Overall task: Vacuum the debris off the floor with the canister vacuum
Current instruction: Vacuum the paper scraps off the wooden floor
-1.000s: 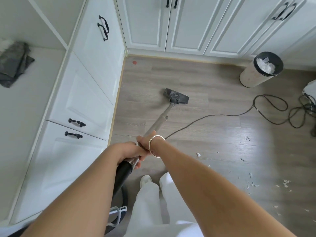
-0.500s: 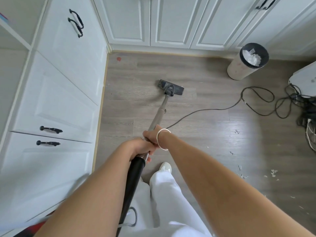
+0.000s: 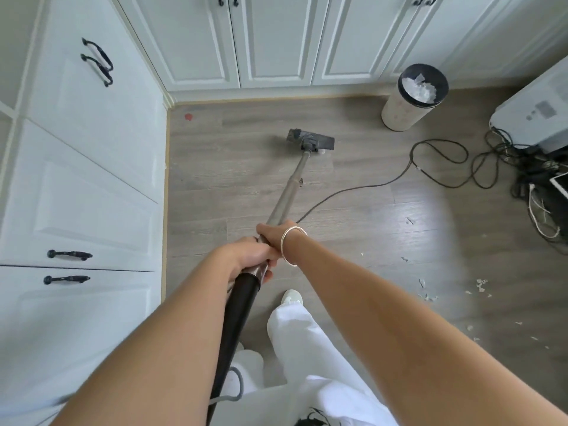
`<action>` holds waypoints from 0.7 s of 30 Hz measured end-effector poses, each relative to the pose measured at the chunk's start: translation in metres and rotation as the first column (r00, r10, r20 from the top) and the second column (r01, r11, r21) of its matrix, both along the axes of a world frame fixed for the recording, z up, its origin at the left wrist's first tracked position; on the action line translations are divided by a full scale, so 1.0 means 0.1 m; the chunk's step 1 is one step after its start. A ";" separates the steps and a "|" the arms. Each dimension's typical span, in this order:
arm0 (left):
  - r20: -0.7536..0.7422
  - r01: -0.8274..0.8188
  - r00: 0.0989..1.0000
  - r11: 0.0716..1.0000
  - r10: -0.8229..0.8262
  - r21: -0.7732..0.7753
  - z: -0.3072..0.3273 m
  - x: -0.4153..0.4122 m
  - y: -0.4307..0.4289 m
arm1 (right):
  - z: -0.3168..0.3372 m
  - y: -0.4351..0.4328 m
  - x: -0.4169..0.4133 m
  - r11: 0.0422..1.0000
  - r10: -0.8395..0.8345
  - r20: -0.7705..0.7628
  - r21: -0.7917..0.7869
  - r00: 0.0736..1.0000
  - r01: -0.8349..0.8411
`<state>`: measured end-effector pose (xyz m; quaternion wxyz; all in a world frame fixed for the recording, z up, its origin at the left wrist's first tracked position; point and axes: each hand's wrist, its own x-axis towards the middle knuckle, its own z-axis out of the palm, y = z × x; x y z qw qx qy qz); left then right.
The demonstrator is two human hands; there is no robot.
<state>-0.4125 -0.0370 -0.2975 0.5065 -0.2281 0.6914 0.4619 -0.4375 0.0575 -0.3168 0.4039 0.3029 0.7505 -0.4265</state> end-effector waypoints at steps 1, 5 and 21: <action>-0.019 0.022 1.000 1.000 -0.022 0.017 0.03 0.02 0.01 | 0.03 0.01 0.02 1.000 0.004 -0.008 0.012 1.000 -0.004; -0.079 0.137 0.988 0.990 -0.135 0.030 0.07 0.15 -0.03 | 0.14 0.02 0.22 0.998 -0.053 -0.038 0.036 0.998 0.054; -0.097 0.387 0.917 0.922 -0.388 -0.031 0.10 1.10 -0.62 | 0.07 -0.52 1.50 0.863 -0.493 -0.030 -0.140 0.869 0.485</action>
